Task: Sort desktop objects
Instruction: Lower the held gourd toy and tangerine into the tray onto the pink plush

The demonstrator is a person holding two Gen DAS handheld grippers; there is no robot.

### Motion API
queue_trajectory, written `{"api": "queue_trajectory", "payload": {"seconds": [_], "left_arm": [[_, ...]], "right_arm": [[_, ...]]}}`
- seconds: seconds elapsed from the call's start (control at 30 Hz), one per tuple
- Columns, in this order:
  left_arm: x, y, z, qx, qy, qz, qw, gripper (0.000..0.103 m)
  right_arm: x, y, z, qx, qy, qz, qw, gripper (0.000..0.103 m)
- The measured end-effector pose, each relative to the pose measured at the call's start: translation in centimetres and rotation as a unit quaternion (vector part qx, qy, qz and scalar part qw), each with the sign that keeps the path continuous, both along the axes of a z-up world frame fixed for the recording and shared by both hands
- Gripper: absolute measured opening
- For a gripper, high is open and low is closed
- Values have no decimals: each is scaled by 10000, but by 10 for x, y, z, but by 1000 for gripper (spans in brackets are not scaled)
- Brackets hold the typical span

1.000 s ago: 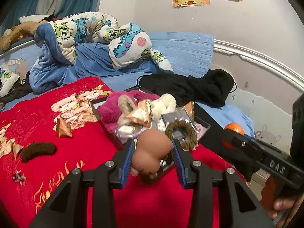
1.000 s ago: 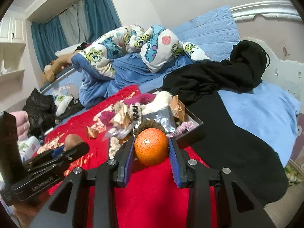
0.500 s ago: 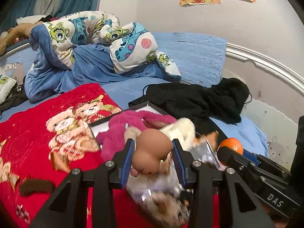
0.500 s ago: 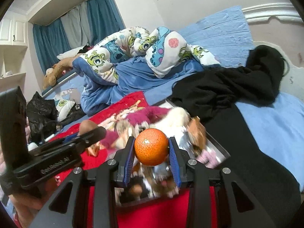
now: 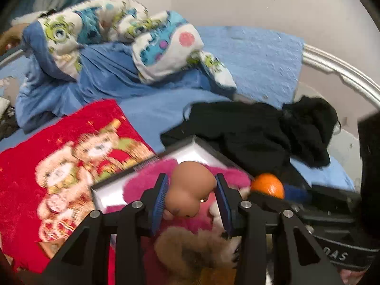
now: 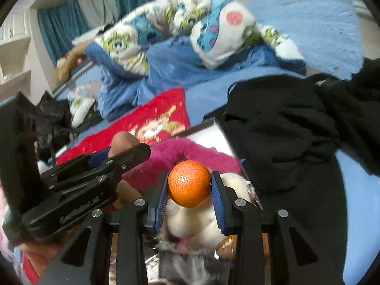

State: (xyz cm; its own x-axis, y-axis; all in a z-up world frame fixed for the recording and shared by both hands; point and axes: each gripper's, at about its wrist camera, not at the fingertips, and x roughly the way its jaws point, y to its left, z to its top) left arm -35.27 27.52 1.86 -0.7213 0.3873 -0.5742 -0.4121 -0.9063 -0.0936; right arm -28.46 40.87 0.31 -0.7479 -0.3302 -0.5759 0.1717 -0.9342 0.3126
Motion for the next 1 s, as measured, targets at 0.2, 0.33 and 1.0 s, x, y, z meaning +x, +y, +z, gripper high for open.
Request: {"api": "queue_trajectory", "payload": {"seconds": [0.2,0.33,1.0], "left_arm": [[-11,-3,-20,-35,-119,13,9999,41],[-11,0,-25,-128,-69,39,9999,41],[-10,-1,-29,-232,-37,66,9997,41]], "right_arm": [[-8,-1,-9,117,85,84,9999,33],[-15,-9,-17,311,79,151,9994,33],[-15,-12,-23,521,64,104,9986,33]]}}
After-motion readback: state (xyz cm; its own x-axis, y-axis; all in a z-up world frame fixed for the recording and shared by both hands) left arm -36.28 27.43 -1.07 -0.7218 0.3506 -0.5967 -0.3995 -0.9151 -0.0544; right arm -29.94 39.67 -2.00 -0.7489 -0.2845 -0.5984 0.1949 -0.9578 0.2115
